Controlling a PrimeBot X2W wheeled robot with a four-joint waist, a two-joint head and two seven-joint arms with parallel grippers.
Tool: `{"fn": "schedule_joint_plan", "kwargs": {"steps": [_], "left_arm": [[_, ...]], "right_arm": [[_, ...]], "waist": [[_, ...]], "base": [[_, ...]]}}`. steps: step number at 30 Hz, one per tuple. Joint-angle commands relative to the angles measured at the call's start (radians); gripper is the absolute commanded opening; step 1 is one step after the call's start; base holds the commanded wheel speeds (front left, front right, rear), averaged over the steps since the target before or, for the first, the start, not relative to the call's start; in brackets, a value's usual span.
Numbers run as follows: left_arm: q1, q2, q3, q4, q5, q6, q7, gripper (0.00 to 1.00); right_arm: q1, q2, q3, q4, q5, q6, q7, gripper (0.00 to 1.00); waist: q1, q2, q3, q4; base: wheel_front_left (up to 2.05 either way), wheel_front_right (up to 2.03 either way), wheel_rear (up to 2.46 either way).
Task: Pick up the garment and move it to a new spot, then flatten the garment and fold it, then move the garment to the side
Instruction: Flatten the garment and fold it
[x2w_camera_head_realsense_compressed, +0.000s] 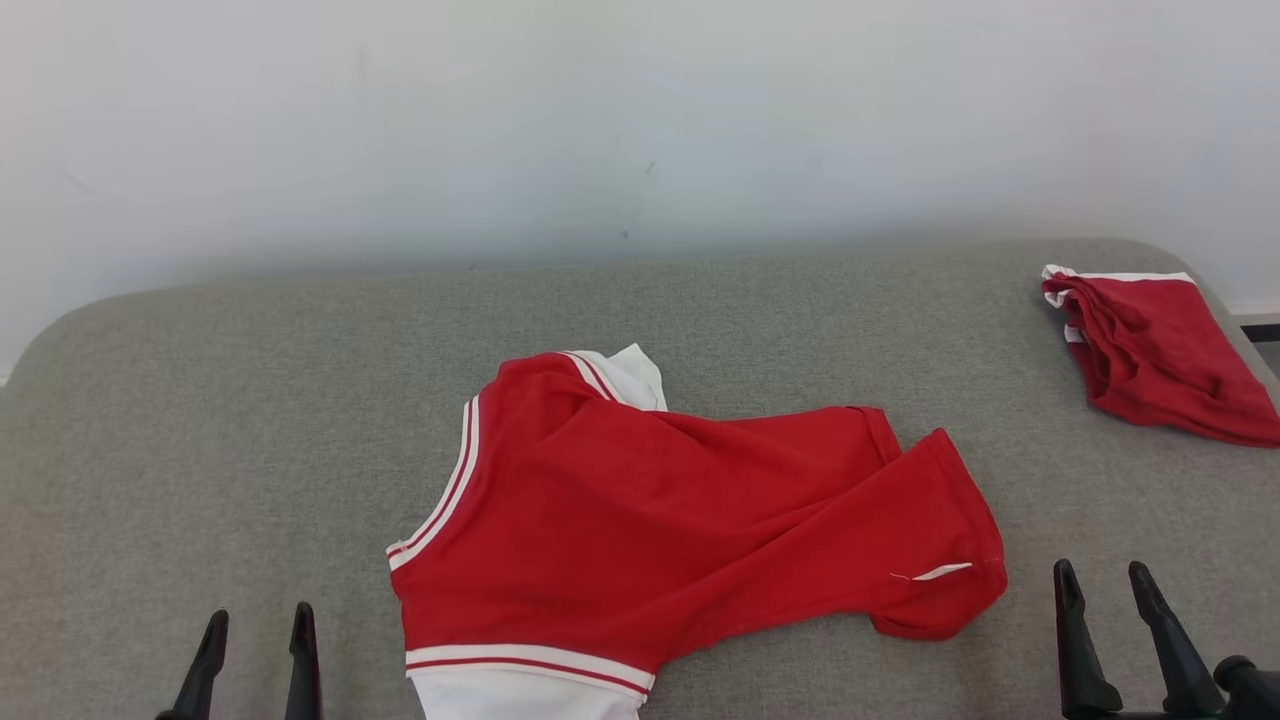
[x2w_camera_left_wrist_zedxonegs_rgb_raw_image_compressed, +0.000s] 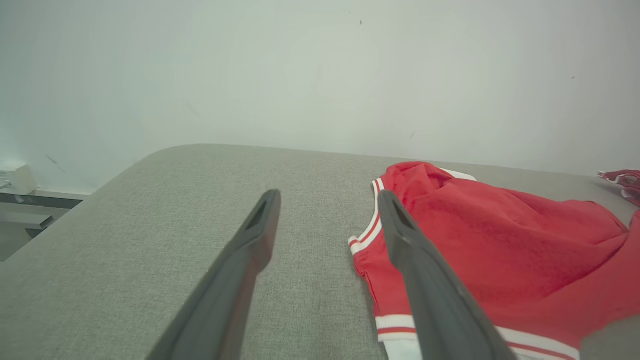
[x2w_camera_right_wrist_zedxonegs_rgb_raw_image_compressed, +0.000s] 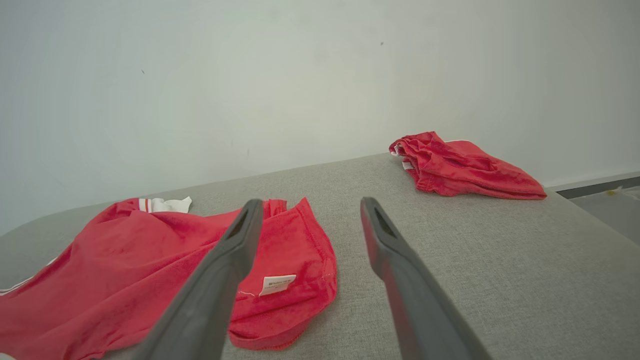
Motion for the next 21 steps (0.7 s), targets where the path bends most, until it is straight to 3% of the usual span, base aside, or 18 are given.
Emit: {"fn": "schedule_joint_plan", "kwargs": {"steps": [1, 16, 21], "left_arm": [[0.009, 0.003, 0.004, 0.007, 0.019, 0.002, 0.0, 1.0], [0.019, -0.001, 0.017, 0.024, 0.052, 0.003, 0.0, 1.0], [0.025, -0.005, -0.03, 0.061, 0.027, 0.002, 0.0, 1.0]], "right_arm": [[0.017, 0.012, -0.005, 0.0, -0.019, -0.003, -0.001, 1.0], [0.02, 0.025, -0.003, 0.017, -0.067, -0.003, -0.001, 1.0], [0.012, 0.021, -0.024, 0.043, -0.064, -0.003, 0.003, 1.0]], "waist": [[0.0001, 0.0, -0.004, 0.009], [0.0001, 0.0, -0.014, 0.031], [0.0001, 0.0, -0.011, 0.038]], "base": [[0.0, 0.0, 0.0], [0.0, 0.0, 0.0], [0.0, 0.0, 0.0]]}}
